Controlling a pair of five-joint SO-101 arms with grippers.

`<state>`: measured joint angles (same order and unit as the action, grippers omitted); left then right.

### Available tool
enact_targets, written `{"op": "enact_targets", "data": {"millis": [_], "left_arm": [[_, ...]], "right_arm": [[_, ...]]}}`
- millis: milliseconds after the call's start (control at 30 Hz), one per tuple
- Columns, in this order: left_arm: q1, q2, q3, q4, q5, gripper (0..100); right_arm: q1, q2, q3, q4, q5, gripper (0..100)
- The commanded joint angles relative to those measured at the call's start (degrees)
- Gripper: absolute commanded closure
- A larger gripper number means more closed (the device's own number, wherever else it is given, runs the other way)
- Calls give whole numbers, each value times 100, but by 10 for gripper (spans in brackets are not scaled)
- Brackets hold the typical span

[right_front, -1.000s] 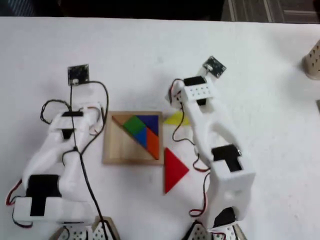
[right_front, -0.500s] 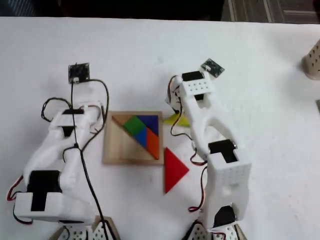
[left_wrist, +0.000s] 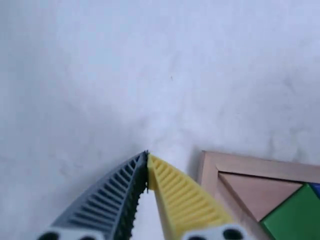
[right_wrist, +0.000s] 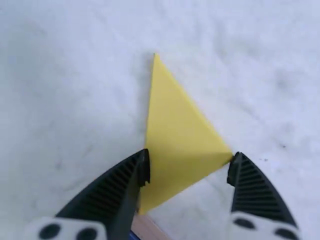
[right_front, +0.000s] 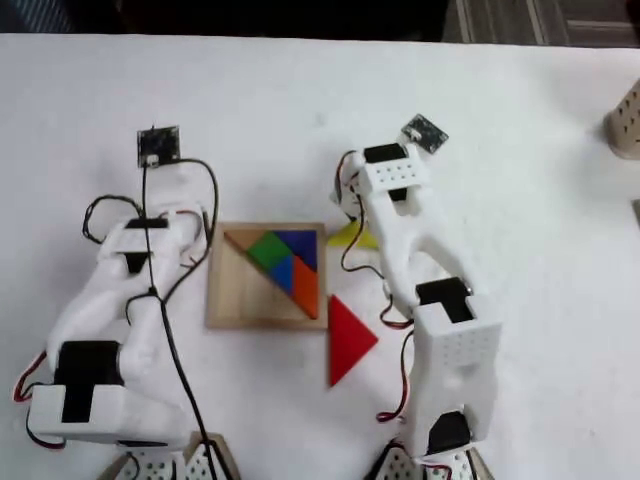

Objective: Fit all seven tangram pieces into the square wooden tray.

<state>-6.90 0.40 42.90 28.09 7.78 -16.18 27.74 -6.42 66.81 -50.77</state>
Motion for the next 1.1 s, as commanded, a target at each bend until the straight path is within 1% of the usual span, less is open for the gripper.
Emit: {"op": "enact_targets", "data": {"millis": [0,100,267,367,467,600,767,867,933,1067], "left_arm": [[-57,-22,-273,-97,35,977],[-57,-22,-273,-97,35,977],[-57,-22,-264,-88,35,977],[-57,-22,-264,-79,35,977],[-57,-22,-290,18,26,977],[-57,-22,-290,18,26,977],[-66,-22,-290,18,26,977],[-66,-22,-290,18,26,977],[-66,-22,-290,18,26,977],[-66,-22,-290,18,26,977]], "right_arm": [[-40,-13,-185,-92,0,747],[-40,268,-264,-136,-9,731],[-84,699,-651,-180,-9,614],[-84,796,-730,-180,-9,604],[-84,831,-730,-171,-9,643],[-75,822,-730,-101,26,752],[-48,743,-738,-101,1064,908],[-31,611,-703,-92,1521,975],[4,532,-703,48,1662,980],[22,435,-721,338,1697,974]]}}
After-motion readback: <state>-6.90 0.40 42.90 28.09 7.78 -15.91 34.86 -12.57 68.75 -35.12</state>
